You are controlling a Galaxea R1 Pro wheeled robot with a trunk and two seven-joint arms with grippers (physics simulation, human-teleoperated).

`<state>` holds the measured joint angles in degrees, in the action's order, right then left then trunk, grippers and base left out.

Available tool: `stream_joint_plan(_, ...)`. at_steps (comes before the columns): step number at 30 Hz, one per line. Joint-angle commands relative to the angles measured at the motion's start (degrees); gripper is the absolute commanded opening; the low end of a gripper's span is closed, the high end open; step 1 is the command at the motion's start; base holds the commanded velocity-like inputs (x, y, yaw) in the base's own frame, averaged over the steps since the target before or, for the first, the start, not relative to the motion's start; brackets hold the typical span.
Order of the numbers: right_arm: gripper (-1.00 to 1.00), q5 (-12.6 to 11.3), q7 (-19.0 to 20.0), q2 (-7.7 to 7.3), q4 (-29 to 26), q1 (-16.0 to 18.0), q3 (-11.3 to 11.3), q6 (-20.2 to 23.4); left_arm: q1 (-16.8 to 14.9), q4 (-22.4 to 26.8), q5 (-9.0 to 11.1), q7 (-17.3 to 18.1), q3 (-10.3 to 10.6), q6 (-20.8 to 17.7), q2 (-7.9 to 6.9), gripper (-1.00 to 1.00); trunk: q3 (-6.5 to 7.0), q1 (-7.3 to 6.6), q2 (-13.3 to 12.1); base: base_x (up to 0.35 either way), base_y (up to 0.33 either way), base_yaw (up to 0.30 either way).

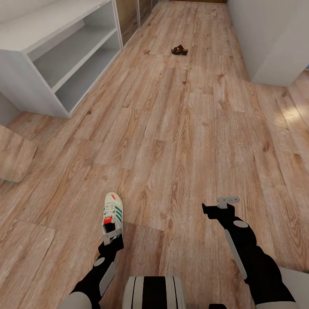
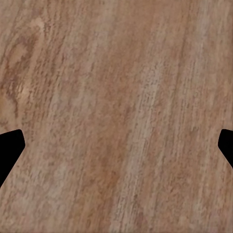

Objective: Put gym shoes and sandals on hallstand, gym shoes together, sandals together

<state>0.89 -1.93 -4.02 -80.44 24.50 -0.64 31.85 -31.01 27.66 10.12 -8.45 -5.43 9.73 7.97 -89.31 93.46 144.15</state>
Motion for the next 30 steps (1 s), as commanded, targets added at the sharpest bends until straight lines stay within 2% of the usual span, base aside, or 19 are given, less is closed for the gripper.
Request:
stream_joint_plan(1, 1.0, 0.1, -0.2, -0.03, -0.1, 0.0, -0.1, 0.3, 0.0, 0.1, 0.5, 0.0, 0.0, 0.2, 0.02, -1.0, -0.03, -0.01, 0.0, 0.0, 0.0, 0.0)
stream_joint_plan(14, 1.0, 0.1, -0.1, -0.05, 0.0, 0.0, -0.1, 0.3, 0.1, 0.5, 0.4, 0.0, 0.0, 0.2, -0.01, -1.0, -0.03, -0.01, 0.0, 0.0, 0.0, 0.0)
stream_joint_plan(30, 1.0, 0.5, 0.1, -0.72, 0.3, 0.0, 0.1, 0.1, 0.1, 0.5, 0.3, 0.8, 0.3, 0.2, -0.52, -1.0, 3.51, -0.42, -0.2, 0.0, 0.0, 0.0)
